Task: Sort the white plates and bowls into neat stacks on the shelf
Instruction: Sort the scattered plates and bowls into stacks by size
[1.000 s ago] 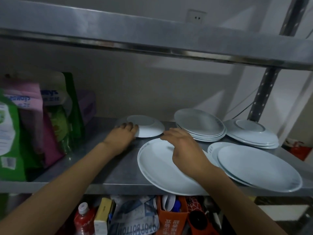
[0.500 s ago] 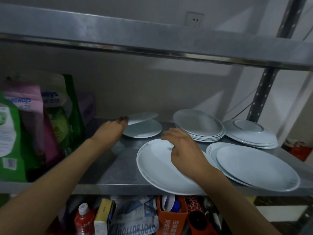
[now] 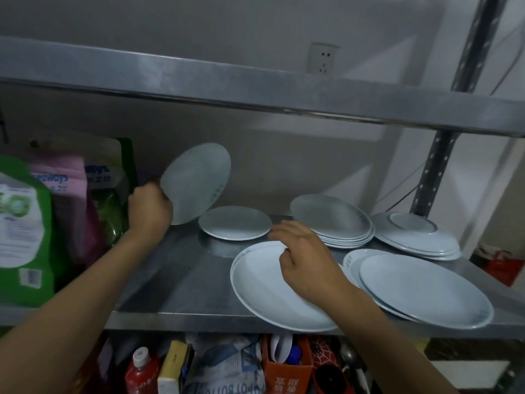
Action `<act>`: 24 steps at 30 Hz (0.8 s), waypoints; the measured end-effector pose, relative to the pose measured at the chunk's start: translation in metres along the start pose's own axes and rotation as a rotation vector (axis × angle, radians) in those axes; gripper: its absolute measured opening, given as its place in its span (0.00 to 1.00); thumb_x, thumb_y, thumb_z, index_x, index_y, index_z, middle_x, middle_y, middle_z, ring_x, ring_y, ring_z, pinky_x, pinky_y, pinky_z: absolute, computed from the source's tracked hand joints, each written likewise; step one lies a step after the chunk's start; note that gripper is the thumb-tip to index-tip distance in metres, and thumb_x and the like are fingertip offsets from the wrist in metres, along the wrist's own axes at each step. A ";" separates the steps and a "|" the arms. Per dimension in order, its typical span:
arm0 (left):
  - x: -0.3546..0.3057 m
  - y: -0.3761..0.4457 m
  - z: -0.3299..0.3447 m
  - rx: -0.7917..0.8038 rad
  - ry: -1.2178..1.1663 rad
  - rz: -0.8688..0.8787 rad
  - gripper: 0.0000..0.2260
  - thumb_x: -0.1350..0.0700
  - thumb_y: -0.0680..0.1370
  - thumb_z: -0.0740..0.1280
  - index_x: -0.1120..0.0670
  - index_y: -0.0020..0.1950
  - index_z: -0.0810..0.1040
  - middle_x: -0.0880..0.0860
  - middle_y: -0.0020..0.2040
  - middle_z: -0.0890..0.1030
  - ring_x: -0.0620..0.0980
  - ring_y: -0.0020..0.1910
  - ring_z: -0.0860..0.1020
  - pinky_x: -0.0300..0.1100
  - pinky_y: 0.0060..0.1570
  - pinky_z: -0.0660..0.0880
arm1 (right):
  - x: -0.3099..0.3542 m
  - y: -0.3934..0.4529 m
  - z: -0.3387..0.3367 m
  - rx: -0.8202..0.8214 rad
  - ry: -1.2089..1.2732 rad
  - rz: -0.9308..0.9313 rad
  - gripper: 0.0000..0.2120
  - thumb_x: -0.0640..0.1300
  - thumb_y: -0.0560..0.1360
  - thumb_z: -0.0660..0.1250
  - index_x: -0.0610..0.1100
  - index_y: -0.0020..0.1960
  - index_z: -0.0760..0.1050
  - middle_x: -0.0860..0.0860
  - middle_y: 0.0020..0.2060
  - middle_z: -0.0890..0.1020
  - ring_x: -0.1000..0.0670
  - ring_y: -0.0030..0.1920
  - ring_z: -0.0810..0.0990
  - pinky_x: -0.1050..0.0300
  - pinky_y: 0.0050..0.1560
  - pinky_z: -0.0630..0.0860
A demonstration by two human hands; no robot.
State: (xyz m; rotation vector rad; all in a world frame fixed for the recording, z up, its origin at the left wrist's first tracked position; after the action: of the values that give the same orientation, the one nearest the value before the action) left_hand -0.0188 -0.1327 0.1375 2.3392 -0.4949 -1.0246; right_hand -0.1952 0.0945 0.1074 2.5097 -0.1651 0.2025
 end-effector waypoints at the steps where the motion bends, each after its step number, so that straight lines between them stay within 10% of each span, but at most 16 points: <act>1: 0.005 -0.001 -0.008 -0.018 -0.090 -0.068 0.08 0.70 0.75 0.59 0.72 0.44 0.77 0.68 0.41 0.79 0.66 0.40 0.78 0.49 0.39 0.69 | 0.001 0.000 -0.001 -0.005 0.004 0.000 0.24 0.31 0.67 0.58 0.43 0.60 0.78 0.51 0.59 0.79 0.49 0.65 0.71 0.65 0.66 0.59; 10: 0.014 -0.021 0.028 0.274 -1.148 -0.638 0.16 0.73 0.75 0.59 0.66 0.62 0.72 0.62 0.52 0.79 0.61 0.46 0.80 0.53 0.40 0.82 | 0.021 0.004 -0.002 0.003 0.102 -0.009 0.25 0.34 0.74 0.60 0.47 0.70 0.69 0.52 0.66 0.73 0.53 0.67 0.67 0.69 0.67 0.57; 17: -0.038 -0.058 0.043 0.556 -1.232 -0.623 0.10 0.73 0.76 0.60 0.71 0.57 0.71 0.65 0.47 0.77 0.56 0.39 0.81 0.43 0.28 0.81 | -0.026 -0.007 -0.024 -0.125 0.299 0.212 0.27 0.40 0.79 0.59 0.56 0.75 0.59 0.52 0.72 0.67 0.53 0.70 0.66 0.63 0.67 0.64; 20: -0.057 -0.072 0.043 0.620 -1.239 -0.587 0.09 0.73 0.76 0.61 0.71 0.55 0.72 0.64 0.44 0.78 0.56 0.36 0.82 0.42 0.27 0.80 | -0.052 -0.023 -0.034 -0.197 0.576 0.409 0.19 0.39 0.80 0.58 0.51 0.69 0.71 0.54 0.61 0.77 0.58 0.59 0.76 0.72 0.54 0.70; 24: -0.075 -0.090 0.051 0.729 -1.222 -0.580 0.06 0.72 0.76 0.61 0.71 0.51 0.74 0.66 0.46 0.79 0.60 0.40 0.81 0.44 0.30 0.81 | -0.087 -0.044 -0.046 -0.339 0.935 0.723 0.10 0.41 0.80 0.60 0.40 0.55 0.77 0.45 0.45 0.82 0.47 0.44 0.81 0.53 0.45 0.78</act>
State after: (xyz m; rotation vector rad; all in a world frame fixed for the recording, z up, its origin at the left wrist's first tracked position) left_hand -0.0951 -0.0392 0.0960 2.1507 -0.6935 -2.9792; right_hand -0.2780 0.1629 0.1038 1.6964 -0.6352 1.4448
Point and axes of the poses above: each hand's wrist, its own y-axis towards the middle knuckle, its own z-axis out of the palm, x = y × z, the point moved 10 cm from there along y, towards the middle knuckle
